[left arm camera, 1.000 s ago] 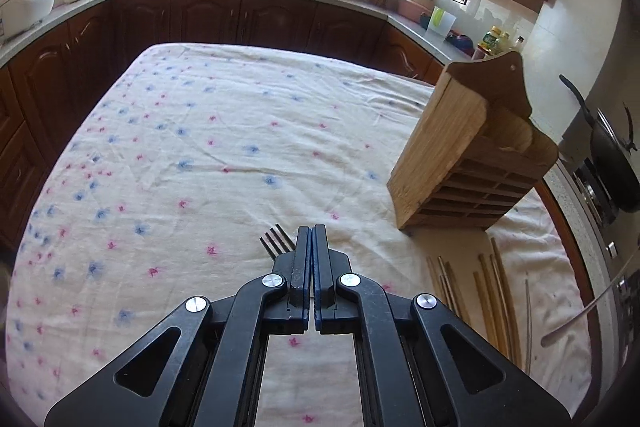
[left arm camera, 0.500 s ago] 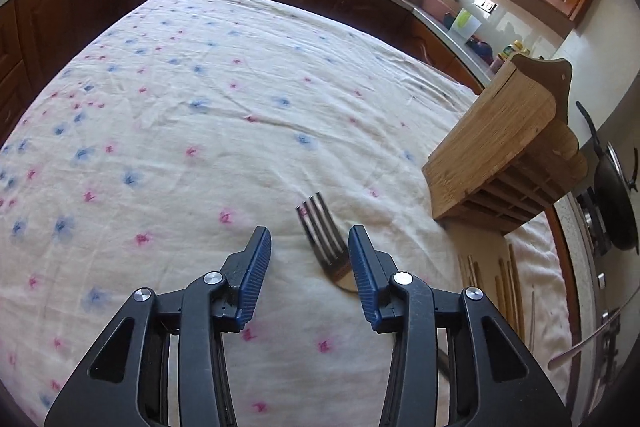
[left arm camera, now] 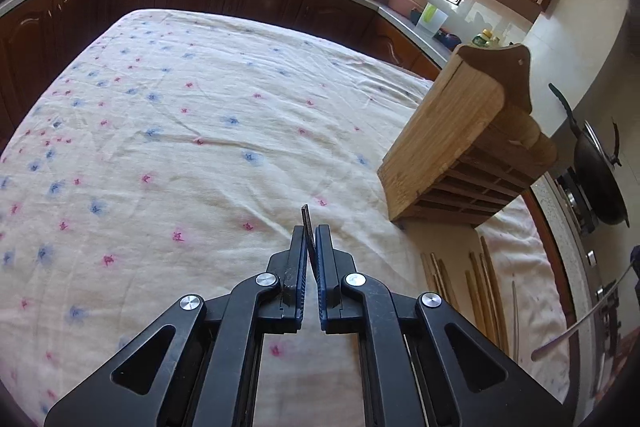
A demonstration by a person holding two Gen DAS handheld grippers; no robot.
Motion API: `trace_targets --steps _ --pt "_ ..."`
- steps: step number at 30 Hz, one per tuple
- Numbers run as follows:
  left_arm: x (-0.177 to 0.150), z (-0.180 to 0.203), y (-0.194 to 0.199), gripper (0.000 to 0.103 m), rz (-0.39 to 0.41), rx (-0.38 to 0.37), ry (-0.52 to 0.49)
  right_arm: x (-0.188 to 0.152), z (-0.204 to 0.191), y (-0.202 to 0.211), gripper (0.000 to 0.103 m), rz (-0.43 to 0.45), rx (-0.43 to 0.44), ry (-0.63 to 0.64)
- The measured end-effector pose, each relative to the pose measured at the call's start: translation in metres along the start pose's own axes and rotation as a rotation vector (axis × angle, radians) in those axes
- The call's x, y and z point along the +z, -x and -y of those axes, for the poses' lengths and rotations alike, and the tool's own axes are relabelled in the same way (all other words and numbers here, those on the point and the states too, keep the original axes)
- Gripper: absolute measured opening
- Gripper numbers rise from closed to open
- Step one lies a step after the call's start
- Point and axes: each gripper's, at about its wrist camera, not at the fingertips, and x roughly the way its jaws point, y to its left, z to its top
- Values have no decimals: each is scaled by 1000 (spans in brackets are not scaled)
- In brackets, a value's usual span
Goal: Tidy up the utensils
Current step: 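Carry the fork with the left tool while the right tool carries the spoon to the wooden holder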
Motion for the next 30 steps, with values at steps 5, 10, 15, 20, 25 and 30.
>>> trace_targets --steps 5,10,15,20,25,30 --pt "7 24 56 2 105 11 -64 5 -2 4 2 17 3 13" --pt "20 45 99 2 196 25 -106 15 -6 5 2 52 4 34" --pt "40 62 126 2 276 56 -141 32 -10 2 2 100 -27 82" --pt "67 81 137 2 333 89 -179 60 -9 -2 2 170 -71 123" --pt "97 103 140 2 398 114 -221 88 -15 -10 2 234 -97 174" --pt "123 128 130 2 442 134 -269 109 -23 -30 2 252 -131 235"
